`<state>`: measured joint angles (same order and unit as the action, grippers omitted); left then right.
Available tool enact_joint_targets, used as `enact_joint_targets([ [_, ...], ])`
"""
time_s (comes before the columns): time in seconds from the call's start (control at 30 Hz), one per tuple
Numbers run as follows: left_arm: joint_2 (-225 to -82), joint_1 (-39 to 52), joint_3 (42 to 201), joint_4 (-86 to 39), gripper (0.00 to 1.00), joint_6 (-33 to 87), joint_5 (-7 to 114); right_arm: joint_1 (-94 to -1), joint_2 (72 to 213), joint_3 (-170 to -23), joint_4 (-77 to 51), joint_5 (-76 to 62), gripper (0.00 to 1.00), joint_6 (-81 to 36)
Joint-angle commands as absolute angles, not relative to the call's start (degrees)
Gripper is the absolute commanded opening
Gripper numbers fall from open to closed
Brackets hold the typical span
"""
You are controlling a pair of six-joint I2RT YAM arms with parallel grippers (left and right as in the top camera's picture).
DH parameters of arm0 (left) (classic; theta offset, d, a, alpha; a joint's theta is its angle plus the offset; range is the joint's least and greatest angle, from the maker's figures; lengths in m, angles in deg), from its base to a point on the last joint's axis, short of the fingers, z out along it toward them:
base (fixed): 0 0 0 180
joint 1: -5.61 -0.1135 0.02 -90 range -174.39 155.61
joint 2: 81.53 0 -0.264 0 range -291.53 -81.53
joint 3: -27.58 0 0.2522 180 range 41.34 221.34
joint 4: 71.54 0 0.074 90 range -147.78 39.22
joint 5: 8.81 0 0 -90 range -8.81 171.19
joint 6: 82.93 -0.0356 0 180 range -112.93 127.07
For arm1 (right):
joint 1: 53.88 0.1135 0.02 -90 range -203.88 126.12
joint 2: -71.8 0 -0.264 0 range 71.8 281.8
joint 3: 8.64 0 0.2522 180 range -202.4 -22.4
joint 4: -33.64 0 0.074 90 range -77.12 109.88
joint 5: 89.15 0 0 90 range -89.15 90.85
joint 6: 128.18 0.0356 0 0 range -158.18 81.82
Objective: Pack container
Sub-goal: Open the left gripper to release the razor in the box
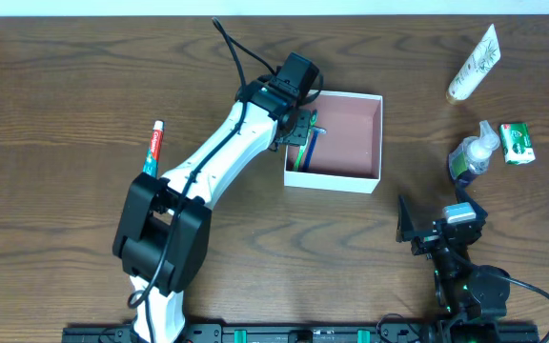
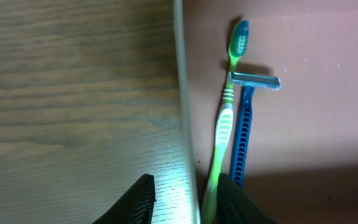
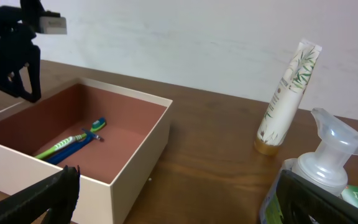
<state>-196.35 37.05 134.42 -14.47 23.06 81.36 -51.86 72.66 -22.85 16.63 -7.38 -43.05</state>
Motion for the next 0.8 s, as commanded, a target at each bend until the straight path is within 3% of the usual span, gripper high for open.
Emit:
enact_joint_targets([
  [0.0,-197.7,36.9,134.2,-14.3,0.34,21.9,80.3,-51.5,72.6,-22.7,16.4,-8.0,0.99,-43.4],
  [0.3,-198.2,36.9,134.1,-14.0,0.33,22.2,80.3,-51.4,72.6,-22.7,16.4,-8.0,0.99,-43.4],
  [0.4,-198.7,36.9,134.0,-13.8,0.24,22.9,80.3,-51.4,72.6,-22.7,16.4,-8.0,0.99,-43.4],
  [0.77,-199.1,36.9,133.8,-13.9,0.07,27.9,80.4,-51.4,72.6,-22.7,16.4,-8.0,0.99,-43.4],
])
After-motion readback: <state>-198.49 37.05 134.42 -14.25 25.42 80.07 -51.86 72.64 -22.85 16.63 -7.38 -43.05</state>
